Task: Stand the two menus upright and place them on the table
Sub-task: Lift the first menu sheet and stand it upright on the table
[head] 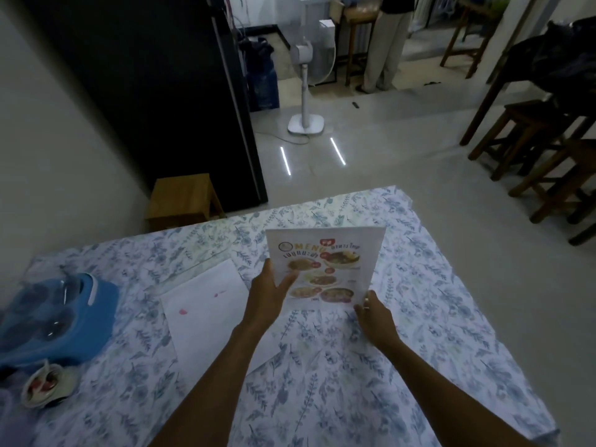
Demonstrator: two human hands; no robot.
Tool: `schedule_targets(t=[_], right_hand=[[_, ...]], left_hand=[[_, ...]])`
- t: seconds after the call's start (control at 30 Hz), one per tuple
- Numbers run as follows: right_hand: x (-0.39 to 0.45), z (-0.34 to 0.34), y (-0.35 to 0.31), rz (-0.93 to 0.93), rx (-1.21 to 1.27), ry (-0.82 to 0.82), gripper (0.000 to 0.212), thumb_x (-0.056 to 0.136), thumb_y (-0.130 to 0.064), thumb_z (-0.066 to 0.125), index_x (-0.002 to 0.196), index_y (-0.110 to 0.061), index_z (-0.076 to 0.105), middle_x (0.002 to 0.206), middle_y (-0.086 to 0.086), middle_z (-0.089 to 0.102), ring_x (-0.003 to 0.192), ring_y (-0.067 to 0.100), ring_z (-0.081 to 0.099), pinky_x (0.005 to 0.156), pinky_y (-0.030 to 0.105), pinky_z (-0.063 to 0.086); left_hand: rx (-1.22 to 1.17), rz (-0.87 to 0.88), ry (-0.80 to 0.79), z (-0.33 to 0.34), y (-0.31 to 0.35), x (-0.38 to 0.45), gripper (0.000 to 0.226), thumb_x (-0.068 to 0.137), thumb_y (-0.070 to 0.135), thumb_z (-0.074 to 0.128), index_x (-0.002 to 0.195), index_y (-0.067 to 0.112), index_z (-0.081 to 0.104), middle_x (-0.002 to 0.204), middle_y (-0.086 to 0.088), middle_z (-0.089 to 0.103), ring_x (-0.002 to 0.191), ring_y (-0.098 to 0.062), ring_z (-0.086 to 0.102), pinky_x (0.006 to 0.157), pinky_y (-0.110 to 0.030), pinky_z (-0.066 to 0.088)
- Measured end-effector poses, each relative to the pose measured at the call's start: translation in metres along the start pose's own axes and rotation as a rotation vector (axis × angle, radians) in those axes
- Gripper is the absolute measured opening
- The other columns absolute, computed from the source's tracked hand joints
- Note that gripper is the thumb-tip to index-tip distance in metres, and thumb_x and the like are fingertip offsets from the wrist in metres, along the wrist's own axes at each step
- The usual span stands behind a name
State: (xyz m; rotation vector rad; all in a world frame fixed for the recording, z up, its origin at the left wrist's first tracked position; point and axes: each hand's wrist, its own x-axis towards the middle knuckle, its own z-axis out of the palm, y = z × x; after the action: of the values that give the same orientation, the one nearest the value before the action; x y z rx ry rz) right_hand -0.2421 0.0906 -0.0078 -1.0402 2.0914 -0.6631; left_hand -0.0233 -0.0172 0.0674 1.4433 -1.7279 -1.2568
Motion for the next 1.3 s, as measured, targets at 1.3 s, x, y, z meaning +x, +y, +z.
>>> schedule_targets(t=[1.3], right_hand=[[0.064, 0.01, 0.005, -0.105, -0.166, 0.118, 0.023, 0.103, -0.032, 0.047, 0.088, -0.016, 0.052, 0.087, 0.003, 0.056, 0.077, 0.021, 0.056, 0.061, 0.031, 0.042]], left_hand=[[0.222, -0.201, 0.069, 0.045, -0.084, 0.016, 0.04, 0.095, 0.031, 0.061, 0.125, 0.006, 0.056, 0.12, -0.015, 0.069, 0.108, -0.03, 0.067, 0.087, -0.035, 0.056]])
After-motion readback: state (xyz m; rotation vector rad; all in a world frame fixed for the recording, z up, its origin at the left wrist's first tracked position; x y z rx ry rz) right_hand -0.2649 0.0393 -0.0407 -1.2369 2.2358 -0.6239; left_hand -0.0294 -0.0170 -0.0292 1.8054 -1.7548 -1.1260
